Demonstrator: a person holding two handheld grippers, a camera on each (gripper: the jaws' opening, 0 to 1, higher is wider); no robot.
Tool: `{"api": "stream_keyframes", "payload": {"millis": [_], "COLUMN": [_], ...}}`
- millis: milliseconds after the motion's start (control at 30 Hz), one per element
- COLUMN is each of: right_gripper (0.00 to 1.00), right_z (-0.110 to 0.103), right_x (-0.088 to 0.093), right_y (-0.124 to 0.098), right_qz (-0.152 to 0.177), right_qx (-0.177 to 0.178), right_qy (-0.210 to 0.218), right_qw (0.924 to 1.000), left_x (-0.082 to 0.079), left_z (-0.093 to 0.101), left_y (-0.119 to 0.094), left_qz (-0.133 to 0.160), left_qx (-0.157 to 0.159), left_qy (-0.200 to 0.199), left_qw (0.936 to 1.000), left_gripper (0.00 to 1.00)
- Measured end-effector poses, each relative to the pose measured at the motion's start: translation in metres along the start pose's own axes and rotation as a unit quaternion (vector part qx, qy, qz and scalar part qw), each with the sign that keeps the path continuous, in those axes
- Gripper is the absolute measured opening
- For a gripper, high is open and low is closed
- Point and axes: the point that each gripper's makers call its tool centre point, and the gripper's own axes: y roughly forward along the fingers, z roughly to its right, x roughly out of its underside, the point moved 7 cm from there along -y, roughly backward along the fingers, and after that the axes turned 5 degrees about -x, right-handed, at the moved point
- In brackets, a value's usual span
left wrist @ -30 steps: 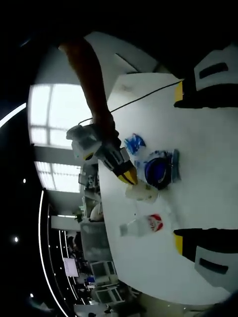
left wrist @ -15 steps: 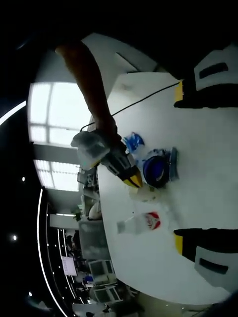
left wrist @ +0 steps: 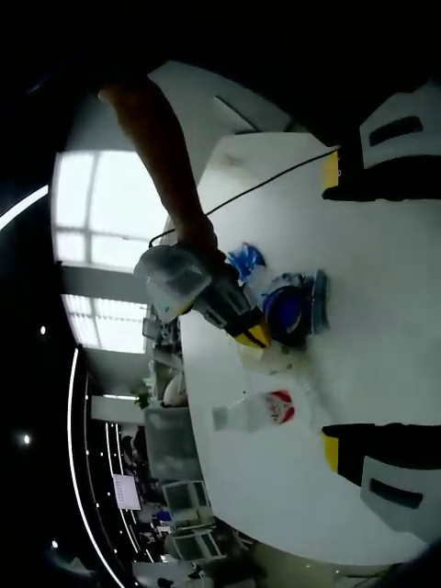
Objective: Arrange the tabletop items into an orderly group along one side of the table until the central work area is clear of visible clutter.
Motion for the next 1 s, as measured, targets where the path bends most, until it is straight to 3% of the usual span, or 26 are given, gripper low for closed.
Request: {"api": "stream_keyframes", "payload": {"millis": [367, 667, 1000], "right_gripper": [0.00, 0.13, 0.29], "right_z": [0.006, 0.008, 0.014], "right_x": [-0.004, -0.009, -0.009], "right_y": [0.007, 0.010, -0.022], "right_qz": [0.011, 0.031, 0.066], "right_qx": [0.007, 0.011, 0.049], "right_qy": [0.010, 0.020, 0.072], "right_qw": [0.9999, 0.9992, 0.9940], "left_x": [-0.001, -0.001, -0.002], "left_z": [-0.002, -0.003, -0.003], "left_y": [0.001, 0.001, 0.005], "left_qz": [0.002, 0.002, 0.000], "left_qx": [0.000, -0.001, 0.000], "left_qy": [-0.001, -0.003, 0.000], "left_qw": [1.0000, 1.0000, 1.0000], "left_gripper": [0.99, 0.99, 0.99]}}
